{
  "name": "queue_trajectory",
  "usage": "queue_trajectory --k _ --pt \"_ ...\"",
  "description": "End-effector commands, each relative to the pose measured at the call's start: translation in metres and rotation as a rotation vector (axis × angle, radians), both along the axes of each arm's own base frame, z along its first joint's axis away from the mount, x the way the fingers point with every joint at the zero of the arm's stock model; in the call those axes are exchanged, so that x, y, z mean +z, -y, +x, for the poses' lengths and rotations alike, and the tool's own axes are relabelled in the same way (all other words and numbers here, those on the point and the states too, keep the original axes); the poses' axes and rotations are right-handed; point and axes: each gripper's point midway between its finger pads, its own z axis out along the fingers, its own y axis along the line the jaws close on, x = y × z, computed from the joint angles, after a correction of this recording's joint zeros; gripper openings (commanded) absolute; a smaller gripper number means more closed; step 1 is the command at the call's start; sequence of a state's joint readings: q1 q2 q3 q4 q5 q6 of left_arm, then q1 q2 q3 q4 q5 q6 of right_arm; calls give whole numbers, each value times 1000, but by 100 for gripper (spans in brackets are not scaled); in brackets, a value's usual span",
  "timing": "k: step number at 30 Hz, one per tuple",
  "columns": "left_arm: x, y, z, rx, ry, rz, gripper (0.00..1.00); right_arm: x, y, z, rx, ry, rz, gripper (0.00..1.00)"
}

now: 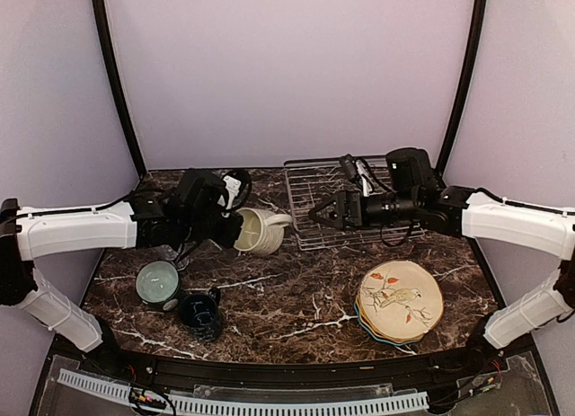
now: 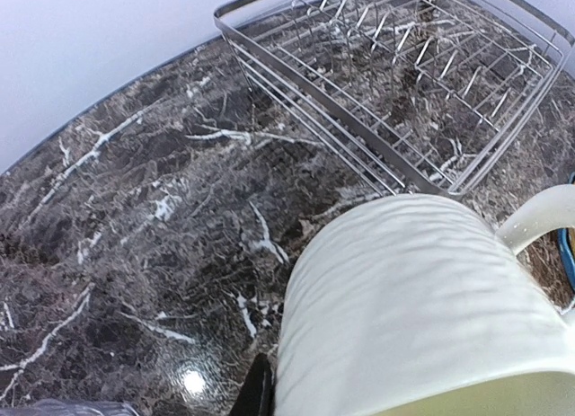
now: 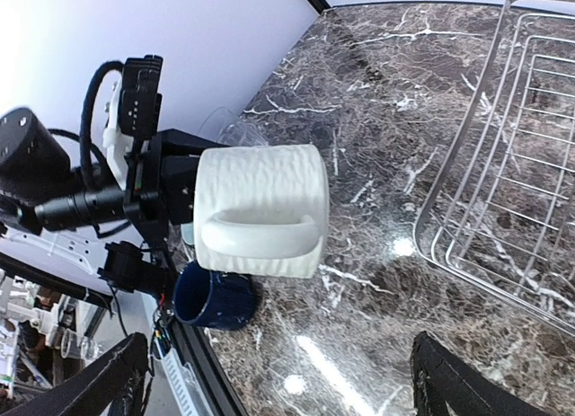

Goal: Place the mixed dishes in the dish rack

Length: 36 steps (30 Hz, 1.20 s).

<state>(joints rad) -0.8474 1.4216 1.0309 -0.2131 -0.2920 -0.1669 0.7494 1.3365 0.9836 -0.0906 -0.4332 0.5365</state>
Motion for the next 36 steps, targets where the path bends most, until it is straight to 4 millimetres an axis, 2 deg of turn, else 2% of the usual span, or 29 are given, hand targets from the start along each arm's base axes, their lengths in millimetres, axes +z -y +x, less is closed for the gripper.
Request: queue_trajectory --k 1,2,7,15,16,17,18,19,20,25,29,31,36 --pt "82 5 17 127 337 -201 1 35 -31 1 50 -70 173 98" --pt "80 4 14 131 375 -159 1 31 -35 3 53 -90 170 98" --pt "96 3 2 129 556 -176 1 25 -48 7 58 -193 213 95" --pt "117 -8 -8 137 781 -142 1 10 -63 5 88 -336 268 77" --pt "126 -8 -10 137 830 -144 1 9 -65 4 94 -352 272 77" --pt "122 -6 -11 123 844 -129 1 8 -67 4 100 -369 277 76" --pt "132 -7 -13 124 894 -127 1 7 -70 3 109 -381 285 76" --pt "127 -3 -15 97 917 -81 1 6 -72 2 117 -396 289 75" --pt "135 -3 -18 104 955 -106 1 6 -74 2 124 -405 293 74" --pt "129 13 -29 34 1081 -9 1 7 -82 2 155 -432 311 67" --pt "129 22 -36 35 1159 48 1 6 -84 1 170 -447 314 55" --pt "131 26 -37 41 1177 64 1 3 -85 0 176 -458 314 48" --pt "130 28 -38 35 1177 55 1 -3 -81 -2 168 -476 312 42"
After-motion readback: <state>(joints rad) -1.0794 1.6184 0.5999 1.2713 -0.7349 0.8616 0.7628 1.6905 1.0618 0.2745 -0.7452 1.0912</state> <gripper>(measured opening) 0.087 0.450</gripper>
